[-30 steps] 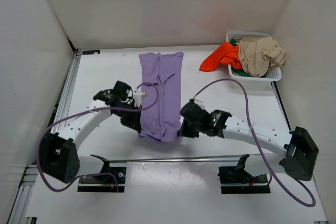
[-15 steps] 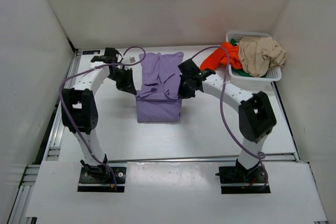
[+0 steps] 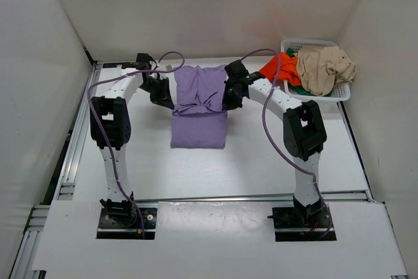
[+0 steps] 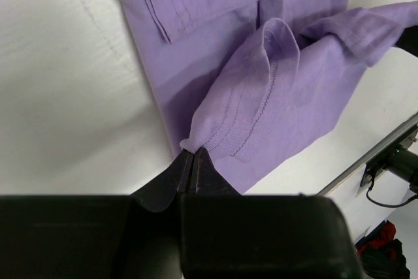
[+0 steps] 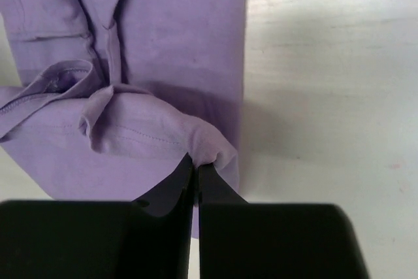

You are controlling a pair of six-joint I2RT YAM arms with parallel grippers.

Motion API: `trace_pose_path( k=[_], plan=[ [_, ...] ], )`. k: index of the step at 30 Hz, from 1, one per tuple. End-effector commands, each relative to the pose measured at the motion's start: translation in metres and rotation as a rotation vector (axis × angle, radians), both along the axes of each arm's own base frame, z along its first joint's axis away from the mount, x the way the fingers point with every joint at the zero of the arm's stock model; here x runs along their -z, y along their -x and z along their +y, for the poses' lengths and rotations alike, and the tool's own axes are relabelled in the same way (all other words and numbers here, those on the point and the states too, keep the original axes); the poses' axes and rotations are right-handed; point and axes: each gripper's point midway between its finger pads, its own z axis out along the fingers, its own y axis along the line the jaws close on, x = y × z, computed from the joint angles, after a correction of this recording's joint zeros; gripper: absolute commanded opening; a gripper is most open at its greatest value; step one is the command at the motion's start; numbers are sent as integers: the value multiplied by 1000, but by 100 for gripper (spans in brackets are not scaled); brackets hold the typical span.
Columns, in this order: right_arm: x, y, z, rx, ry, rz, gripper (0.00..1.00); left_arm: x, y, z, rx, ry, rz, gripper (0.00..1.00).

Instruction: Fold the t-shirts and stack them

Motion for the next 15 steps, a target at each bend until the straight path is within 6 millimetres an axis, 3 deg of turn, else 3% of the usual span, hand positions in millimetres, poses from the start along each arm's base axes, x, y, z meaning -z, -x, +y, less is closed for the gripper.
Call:
trace_pose_path(
  k=[1, 4, 5, 8, 9, 11, 12, 14, 15],
  plan=[
    [4, -12, 7, -37, -26, 7, 1, -17, -15, -1, 5, 35, -61, 11],
    [9, -25, -2, 17, -35, 20, 26, -11, -25, 4, -7, 27, -61, 11],
    [16, -27, -6, 37, -32, 37, 32, -13, -37, 3, -7, 29, -92, 12],
    [1, -52, -17, 96, -64, 0, 39, -13, -61, 10, -28, -27, -145, 29],
    [-4, -55, -15, 96, -71, -14, 40, -31, -75, 12, -36, -38, -208, 32],
    [-24, -63, -19, 80, -80, -65, 40, -45, -85, 22, -66, -101, -258, 35],
    [-39, -60, -15, 57, -88, -96, 40, -54, -89, 27, -80, -127, -286, 35],
    [-47, -48, -10, 17, -74, -115, 40, -75, -89, 39, -121, -229, -353, 31],
    [-58, -37, -4, 0, -75, -133, 37, -67, -76, 28, -97, -257, -336, 28]
  ],
)
